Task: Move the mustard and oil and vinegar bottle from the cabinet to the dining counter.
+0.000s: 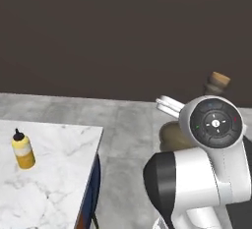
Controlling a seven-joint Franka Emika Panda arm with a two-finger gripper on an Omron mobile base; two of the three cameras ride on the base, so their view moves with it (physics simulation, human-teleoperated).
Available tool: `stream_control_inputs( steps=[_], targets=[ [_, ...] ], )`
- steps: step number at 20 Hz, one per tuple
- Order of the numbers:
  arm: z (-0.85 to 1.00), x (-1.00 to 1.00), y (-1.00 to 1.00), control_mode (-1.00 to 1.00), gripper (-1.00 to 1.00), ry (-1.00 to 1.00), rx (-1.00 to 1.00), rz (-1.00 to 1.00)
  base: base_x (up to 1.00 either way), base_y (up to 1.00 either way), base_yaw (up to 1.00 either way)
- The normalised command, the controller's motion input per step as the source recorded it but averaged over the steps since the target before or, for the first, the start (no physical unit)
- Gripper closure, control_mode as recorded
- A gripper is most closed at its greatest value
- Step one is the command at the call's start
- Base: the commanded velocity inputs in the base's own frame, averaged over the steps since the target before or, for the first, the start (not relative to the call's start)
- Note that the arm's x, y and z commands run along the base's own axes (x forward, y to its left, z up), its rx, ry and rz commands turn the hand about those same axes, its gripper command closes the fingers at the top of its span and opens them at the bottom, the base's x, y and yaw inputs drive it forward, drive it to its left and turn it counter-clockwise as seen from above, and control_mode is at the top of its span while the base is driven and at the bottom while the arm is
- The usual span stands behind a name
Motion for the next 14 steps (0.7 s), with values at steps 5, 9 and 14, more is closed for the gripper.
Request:
stream_control_inputs(
  steps=[5,9,14],
  targets=[
    [0.0,0.0,0.0,1.0,1.0,0.0,0.0,0.0,0.77,-0.01,-0.09],
    [0.0,0.0,0.0,1.0,1.0,0.0,0.0,0.0,0.77,-0.04,0.0],
    [0.0,0.0,0.0,1.0,1.0,0.0,0.0,0.0,0.51,-0.11,-0.01]
  ],
)
